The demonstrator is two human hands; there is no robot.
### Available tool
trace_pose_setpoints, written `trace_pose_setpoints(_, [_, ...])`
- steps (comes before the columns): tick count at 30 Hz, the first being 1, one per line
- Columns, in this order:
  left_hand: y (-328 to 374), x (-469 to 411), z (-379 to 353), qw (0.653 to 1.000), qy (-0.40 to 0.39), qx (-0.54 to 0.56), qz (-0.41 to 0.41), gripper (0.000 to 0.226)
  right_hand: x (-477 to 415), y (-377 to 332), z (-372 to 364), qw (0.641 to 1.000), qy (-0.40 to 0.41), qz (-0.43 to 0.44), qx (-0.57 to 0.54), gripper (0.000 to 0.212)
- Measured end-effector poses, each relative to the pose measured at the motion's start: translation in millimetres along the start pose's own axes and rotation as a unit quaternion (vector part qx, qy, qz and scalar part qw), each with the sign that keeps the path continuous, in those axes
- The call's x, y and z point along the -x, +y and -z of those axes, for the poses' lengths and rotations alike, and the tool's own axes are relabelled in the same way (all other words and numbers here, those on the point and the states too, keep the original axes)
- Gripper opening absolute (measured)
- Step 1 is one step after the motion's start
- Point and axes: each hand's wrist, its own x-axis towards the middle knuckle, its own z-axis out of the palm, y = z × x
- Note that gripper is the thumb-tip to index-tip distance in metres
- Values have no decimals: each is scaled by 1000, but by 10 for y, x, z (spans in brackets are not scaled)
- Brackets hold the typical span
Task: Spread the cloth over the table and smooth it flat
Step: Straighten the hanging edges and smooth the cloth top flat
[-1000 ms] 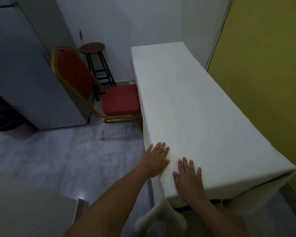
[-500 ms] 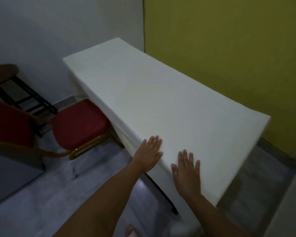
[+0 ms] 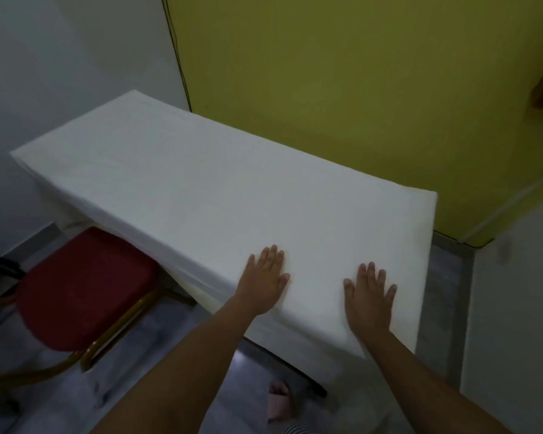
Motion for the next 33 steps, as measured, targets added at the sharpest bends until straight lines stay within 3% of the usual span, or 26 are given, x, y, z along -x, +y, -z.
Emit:
trace_pose_setpoints(4, [-233,-257,63,1000,-18,-7,-11,60,-154,-275,-80,1000,8,13,-11,61])
trace_pose_setpoints(13, [-1148,-510,86,999,39,-3,-21,60,-341,-1024,-190,998,1,56,-1,62])
trace_pose_setpoints(20, [-1934,-803,325,998,55,13,-21,57,-194,-2138,-385,986,-24,166,13,64])
trace_pose_setpoints(25, [-2847,-834,569,999,41,-9,-21,58,122,-3059,-530,979,-31,199,20,64])
trace_pose_setpoints(29, [-3544,-837,739,999,46,-7,-15,57,197,-3701,-669,958,-38,285,13,55])
trace_pose_setpoints(31, [-3800,-854,801,999,41,-3,-14,57,-23,-3846,-613,969,-7,247,8,51])
trace_pose_setpoints(33, [-4035,-861,852,999,43,6,-7,57,-349,-3851,-543,991,30,128,-30,52])
